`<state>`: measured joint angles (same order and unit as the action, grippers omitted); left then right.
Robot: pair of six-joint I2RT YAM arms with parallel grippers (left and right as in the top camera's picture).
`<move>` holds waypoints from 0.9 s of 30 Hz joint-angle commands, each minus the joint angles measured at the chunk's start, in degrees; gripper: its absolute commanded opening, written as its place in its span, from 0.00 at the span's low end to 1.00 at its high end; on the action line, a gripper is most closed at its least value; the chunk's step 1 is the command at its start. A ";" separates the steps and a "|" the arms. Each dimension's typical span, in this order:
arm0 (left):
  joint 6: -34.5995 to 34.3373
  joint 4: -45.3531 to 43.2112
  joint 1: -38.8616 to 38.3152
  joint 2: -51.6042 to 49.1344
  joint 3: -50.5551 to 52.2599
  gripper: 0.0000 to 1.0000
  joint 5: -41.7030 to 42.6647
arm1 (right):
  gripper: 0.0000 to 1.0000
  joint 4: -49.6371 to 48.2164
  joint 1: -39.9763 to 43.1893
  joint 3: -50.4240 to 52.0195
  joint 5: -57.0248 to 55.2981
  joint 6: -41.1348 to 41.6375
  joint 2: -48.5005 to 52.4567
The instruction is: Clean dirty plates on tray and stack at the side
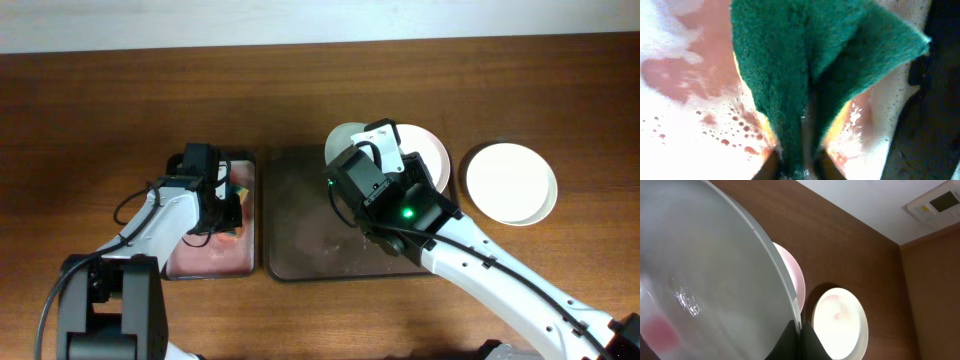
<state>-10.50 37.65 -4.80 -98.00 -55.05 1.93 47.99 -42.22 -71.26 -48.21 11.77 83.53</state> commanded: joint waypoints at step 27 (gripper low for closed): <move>0.09 -10.51 0.09 -3.32 -2.43 0.64 -2.54 | 0.04 -0.20 -0.15 -1.18 -2.21 0.26 -0.87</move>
<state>-10.35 27.64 -4.80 -99.37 -56.82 -0.69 47.97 -42.22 -71.26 -48.62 11.77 83.53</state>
